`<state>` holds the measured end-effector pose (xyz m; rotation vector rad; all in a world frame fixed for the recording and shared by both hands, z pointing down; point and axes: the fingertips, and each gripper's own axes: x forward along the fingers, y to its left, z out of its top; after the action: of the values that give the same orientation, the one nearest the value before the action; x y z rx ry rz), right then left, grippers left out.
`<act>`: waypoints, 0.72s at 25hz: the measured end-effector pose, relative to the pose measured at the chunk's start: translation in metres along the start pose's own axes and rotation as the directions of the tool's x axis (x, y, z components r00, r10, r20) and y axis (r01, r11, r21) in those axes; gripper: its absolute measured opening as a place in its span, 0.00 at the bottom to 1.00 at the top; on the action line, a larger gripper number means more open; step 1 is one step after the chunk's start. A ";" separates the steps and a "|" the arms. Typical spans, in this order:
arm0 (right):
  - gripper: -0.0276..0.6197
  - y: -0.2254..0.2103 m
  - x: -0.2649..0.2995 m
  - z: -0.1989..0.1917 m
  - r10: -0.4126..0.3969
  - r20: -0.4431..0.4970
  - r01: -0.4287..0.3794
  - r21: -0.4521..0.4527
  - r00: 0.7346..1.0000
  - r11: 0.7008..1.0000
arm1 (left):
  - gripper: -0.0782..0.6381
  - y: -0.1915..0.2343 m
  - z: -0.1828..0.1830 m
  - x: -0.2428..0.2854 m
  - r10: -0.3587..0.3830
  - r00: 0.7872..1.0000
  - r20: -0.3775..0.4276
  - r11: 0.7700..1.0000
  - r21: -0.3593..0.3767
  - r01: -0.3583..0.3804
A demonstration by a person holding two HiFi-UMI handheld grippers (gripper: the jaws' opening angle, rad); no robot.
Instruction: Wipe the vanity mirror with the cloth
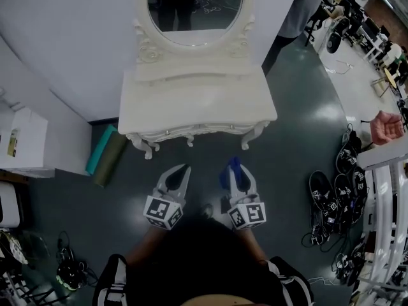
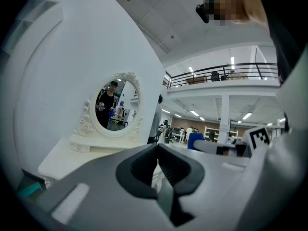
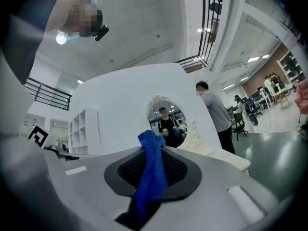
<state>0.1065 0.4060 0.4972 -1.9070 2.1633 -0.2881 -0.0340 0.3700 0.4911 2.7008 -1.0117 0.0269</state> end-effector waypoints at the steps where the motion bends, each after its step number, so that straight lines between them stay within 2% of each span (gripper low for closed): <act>1: 0.14 -0.004 0.000 -0.002 0.005 -0.001 -0.005 0.005 1.000 1.000 | 0.12 -0.002 -0.004 0.001 0.007 1.000 -0.004 1.000 -0.003 -0.007; 9: 0.14 -0.028 0.023 -0.002 0.026 -0.015 -0.026 0.044 1.000 0.999 | 0.12 0.012 -0.013 0.019 0.082 0.996 -0.023 0.997 -0.006 -0.082; 14: 0.14 -0.042 0.058 0.002 0.008 -0.006 -0.008 0.023 1.000 1.000 | 0.12 0.044 -0.006 0.056 0.079 0.997 -0.016 0.997 -0.021 -0.080; 18: 0.14 -0.049 0.106 0.006 -0.020 0.013 0.019 0.010 1.000 1.000 | 0.12 0.083 0.017 0.094 0.056 0.998 0.016 0.998 -0.005 -0.056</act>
<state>0.1418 0.2948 0.5011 -1.9202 2.1321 -0.2880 -0.0184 0.2452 0.5042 2.6719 -1.0909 0.0139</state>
